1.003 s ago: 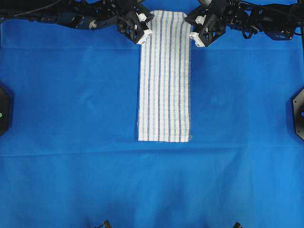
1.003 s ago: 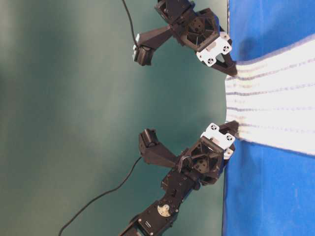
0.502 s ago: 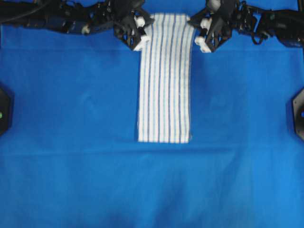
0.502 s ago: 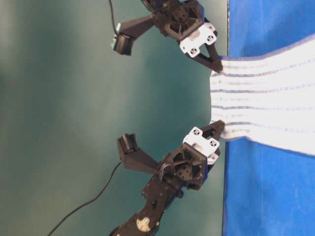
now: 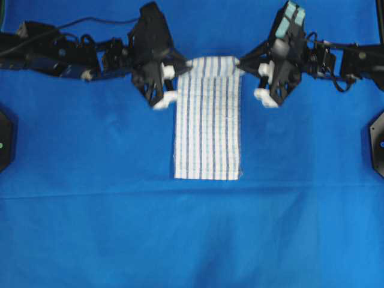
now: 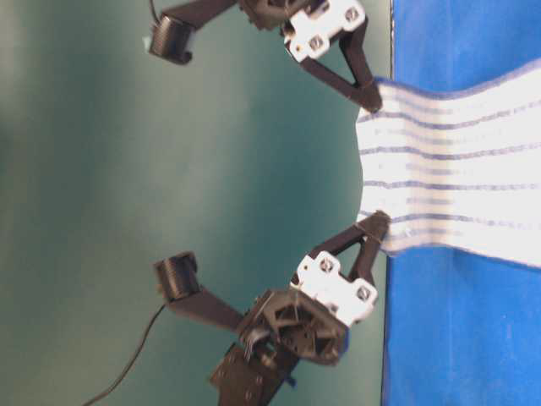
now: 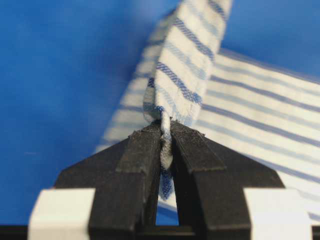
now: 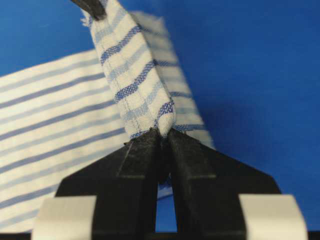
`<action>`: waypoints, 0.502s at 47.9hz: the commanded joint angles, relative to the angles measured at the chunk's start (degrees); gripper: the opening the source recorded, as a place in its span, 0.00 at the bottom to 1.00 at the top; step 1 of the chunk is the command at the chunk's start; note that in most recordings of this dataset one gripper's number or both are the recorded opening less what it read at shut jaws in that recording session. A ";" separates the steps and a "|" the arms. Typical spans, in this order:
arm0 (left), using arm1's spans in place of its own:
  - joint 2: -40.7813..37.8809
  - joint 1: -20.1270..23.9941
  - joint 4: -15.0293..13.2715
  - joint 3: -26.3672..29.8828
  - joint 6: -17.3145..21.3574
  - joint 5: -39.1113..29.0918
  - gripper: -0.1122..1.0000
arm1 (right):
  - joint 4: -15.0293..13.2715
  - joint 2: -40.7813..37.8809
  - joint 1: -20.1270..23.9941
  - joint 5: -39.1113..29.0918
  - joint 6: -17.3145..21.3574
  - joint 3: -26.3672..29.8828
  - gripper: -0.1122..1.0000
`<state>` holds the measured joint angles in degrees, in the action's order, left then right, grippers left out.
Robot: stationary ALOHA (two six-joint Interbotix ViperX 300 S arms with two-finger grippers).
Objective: Fold the blue towel.
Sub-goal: 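Lift the far end and fold it toward the near end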
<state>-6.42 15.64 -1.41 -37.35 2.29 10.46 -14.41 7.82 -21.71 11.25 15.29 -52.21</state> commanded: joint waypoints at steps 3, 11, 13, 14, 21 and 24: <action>2.20 -3.16 -0.09 -1.23 -0.26 0.88 0.12 | 2.29 2.90 3.69 -1.76 0.00 -0.97 0.17; 2.72 -6.94 -0.09 -2.90 -0.26 0.88 0.12 | 4.66 3.08 8.96 -3.69 0.09 -1.67 0.17; 2.81 -8.09 -0.09 -3.16 -0.26 0.88 0.12 | 5.01 2.99 10.37 -3.96 0.09 -1.67 0.17; 2.81 -8.70 -0.09 -3.34 -0.35 0.88 0.12 | 5.27 2.90 10.99 -4.04 0.09 -1.67 0.17; 2.46 -12.83 -0.09 -3.78 -0.62 0.79 0.12 | 7.21 2.55 14.50 -4.13 0.09 -1.67 0.17; 2.29 -13.97 -0.18 -3.87 -1.05 0.70 0.12 | 7.82 2.37 15.82 -4.13 0.09 -1.67 0.17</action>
<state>-5.10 3.25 -1.49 -41.40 1.49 11.07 -7.38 9.67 -7.12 7.03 15.47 -54.32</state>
